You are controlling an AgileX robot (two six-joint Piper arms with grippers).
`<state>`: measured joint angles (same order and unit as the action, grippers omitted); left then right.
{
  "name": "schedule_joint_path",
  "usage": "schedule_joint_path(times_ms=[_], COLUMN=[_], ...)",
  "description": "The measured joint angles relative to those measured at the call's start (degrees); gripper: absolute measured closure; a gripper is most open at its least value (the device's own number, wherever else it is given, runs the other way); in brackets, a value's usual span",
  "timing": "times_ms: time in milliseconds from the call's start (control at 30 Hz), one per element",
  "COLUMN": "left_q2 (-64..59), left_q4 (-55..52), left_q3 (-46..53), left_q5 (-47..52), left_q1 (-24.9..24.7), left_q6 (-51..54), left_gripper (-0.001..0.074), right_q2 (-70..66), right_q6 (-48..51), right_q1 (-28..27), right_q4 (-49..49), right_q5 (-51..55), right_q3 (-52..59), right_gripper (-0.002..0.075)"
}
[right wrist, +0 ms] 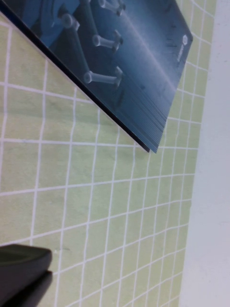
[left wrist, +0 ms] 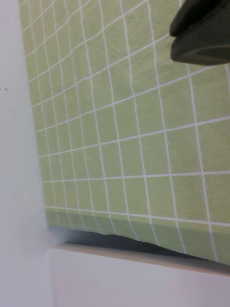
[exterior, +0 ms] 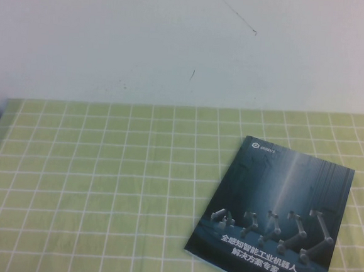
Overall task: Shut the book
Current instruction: 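Close the open booklet and leave it lying on the table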
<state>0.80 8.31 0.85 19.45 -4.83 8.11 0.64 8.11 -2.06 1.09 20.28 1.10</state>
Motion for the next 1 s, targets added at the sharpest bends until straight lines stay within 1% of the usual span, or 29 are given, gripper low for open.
schedule_joint_path(times_ms=[467, 1000], left_q2=[0.0, 0.0], left_q4=[0.0, 0.0], left_q3=[0.0, 0.0], left_q5=[0.0, 0.0], left_q1=[0.0, 2.2], left_q6=[0.0, 0.0], left_gripper=[0.0738, 0.0738], right_q2=[0.0, 0.0], right_q6=[0.0, -0.1], right_q1=[0.0, 0.0], right_q4=[0.1, 0.1], right_q5=[-0.1, -0.1], right_q3=[0.0, 0.0], right_gripper=[0.0729, 0.0729])
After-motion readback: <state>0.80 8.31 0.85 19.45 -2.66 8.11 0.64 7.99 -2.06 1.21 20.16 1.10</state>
